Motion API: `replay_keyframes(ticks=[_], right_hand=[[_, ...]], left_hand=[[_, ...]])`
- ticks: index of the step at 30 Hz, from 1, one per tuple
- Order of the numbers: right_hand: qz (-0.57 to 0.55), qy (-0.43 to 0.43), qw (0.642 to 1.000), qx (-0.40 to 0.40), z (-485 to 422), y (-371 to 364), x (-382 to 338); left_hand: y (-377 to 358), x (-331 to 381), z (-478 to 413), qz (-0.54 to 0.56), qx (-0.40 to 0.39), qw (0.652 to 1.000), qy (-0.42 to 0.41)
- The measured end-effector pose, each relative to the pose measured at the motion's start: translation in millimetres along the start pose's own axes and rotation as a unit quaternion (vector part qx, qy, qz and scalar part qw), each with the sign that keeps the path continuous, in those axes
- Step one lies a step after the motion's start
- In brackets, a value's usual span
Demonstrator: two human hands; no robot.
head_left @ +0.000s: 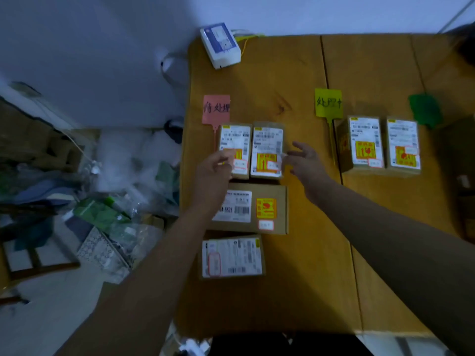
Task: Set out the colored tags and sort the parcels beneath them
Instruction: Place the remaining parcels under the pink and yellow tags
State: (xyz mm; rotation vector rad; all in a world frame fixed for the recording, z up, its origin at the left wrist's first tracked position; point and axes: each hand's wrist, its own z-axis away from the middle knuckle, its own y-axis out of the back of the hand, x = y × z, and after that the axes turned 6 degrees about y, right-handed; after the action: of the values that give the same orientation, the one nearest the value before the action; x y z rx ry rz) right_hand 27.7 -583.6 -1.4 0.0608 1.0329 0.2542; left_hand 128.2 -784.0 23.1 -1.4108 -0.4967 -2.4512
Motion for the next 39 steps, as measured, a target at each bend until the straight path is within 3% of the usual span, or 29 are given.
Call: replay_keyframes(ticks=[5,9,11,15,26,39], right_hand=[[0.024,-0.014,0.999,0.025,44,14,8],[0.061,-0.054,0.997,0.011,79,15,36],[0.062,-0.077,0.995,-0.006,93,14,50],[0.029,-0.087,0.996,-0.013,108,7,69],[-0.057,-0.054,0.997,0.017,121,19,47],[-0.113,0.063,0.992,-0.006,141,129,-22]], left_hand=[[35,-12,29,-0.08,0.108,0.991,-0.002],[50,-31,50,-0.136,0.147,0.977,0.069],[50,-41,55,-0.173,0.131,0.968,0.125],[45,-56,64,-0.167,0.017,0.966,0.199],[33,-52,92,-0.114,0.096,0.982,0.114],[-24,37,150,-0.021,0.094,0.995,-0.015]])
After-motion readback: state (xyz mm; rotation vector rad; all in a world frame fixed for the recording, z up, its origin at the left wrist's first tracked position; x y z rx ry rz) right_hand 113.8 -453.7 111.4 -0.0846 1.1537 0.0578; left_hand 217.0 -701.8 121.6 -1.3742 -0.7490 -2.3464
